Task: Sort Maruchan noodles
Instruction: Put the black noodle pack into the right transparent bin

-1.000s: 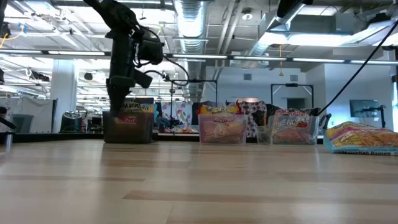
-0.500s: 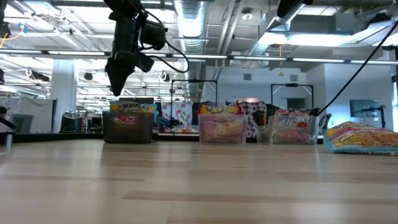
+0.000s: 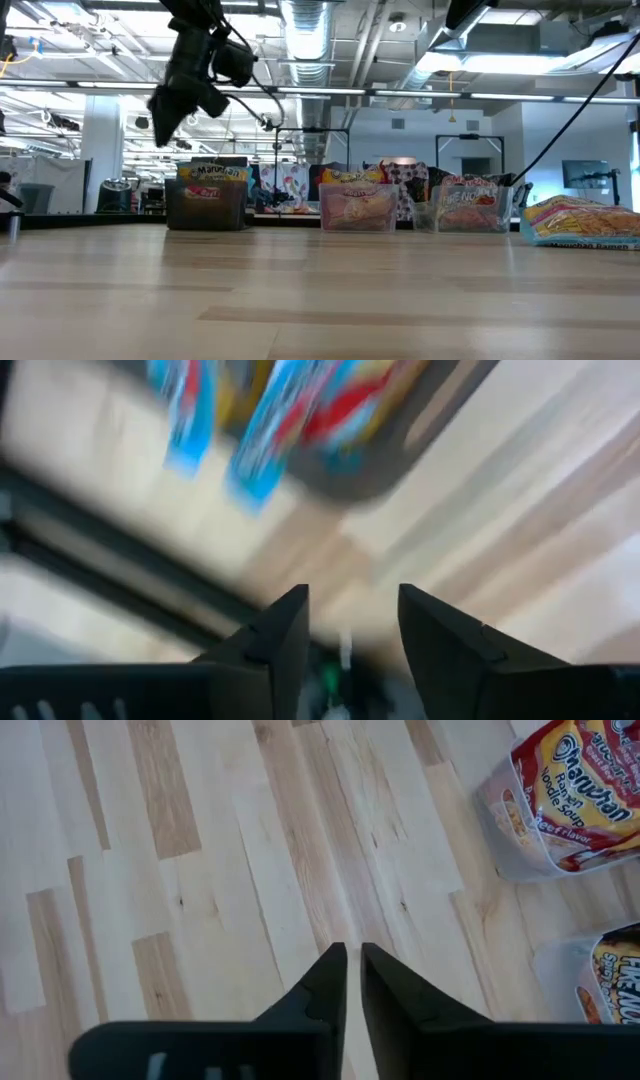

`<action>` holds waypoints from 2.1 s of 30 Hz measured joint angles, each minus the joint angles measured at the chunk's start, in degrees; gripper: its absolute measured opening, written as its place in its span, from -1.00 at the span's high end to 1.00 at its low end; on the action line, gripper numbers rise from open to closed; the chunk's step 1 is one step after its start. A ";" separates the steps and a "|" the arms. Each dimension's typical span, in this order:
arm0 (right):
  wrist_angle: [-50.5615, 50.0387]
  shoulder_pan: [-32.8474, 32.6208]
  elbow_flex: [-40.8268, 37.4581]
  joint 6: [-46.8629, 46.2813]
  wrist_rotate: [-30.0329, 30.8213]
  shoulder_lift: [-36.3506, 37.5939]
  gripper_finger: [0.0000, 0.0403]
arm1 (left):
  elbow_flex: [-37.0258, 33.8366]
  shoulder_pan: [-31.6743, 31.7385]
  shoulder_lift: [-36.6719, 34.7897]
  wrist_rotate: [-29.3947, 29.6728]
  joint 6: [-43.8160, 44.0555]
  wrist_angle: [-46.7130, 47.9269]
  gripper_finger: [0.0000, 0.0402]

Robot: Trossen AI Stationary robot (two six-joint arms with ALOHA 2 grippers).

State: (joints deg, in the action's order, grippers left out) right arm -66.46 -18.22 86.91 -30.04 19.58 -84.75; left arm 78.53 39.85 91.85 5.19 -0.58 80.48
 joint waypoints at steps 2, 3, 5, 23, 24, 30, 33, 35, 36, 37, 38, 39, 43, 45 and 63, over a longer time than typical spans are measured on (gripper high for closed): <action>0.00 0.00 0.00 0.13 -0.01 0.00 0.65 | 1.43 0.95 -0.02 -0.12 2.25 4.22 0.24; 0.00 0.00 0.00 0.13 -0.01 0.00 0.63 | 2.20 1.42 -0.02 -0.66 2.93 6.14 0.23; 0.00 0.00 0.00 0.13 -0.01 0.00 0.61 | 3.62 1.99 -0.05 -2.32 3.95 9.43 0.22; -0.97 0.00 0.00 0.17 -0.01 0.02 0.58 | 3.77 -16.17 -7.21 -22.53 24.47 9.54 0.27; -1.03 0.00 0.00 0.17 -0.01 0.02 0.58 | 3.77 -18.00 -7.39 -22.51 25.54 9.58 0.27; -1.44 0.00 0.00 2.10 -0.01 0.02 0.58 | 3.77 -29.82 -7.63 -20.98 33.46 9.54 0.27; -1.46 0.00 0.00 3.29 -0.01 0.02 0.58 | 3.77 -35.39 -7.61 -20.98 38.72 9.54 0.27; -1.46 0.00 0.00 4.71 0.01 0.02 0.58 | 3.77 -38.83 -7.61 -20.98 42.38 9.56 0.28; -1.46 0.00 0.00 5.06 0.01 0.02 0.58 | 3.77 -40.59 -7.61 -20.98 44.03 9.54 0.28; -1.46 0.00 0.00 5.16 0.00 0.02 0.58 | 3.77 -42.18 -7.61 -21.13 45.30 9.54 0.28; -1.46 0.00 0.00 5.30 0.02 0.02 0.58 | 3.77 -43.81 -7.61 -21.63 46.47 9.56 0.28; -1.49 0.00 0.00 5.92 0.02 0.02 0.58 | 3.77 -45.39 -7.58 -22.46 47.71 9.55 0.28; -1.97 0.00 0.00 8.85 0.02 0.02 0.58 | 3.77 -51.36 -7.58 -24.59 58.45 9.53 0.24; -2.01 0.00 0.00 10.42 0.02 0.02 0.58 | 3.77 -54.30 -7.58 -24.51 66.61 9.54 0.22; -2.09 0.00 0.00 15.10 0.06 0.02 0.58 | 3.77 -80.17 -7.37 -7.26 110.99 -0.82 0.20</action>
State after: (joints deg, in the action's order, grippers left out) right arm -68.55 -18.22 86.91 -14.94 19.64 -84.73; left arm 82.30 -40.32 84.49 -2.07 110.41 79.66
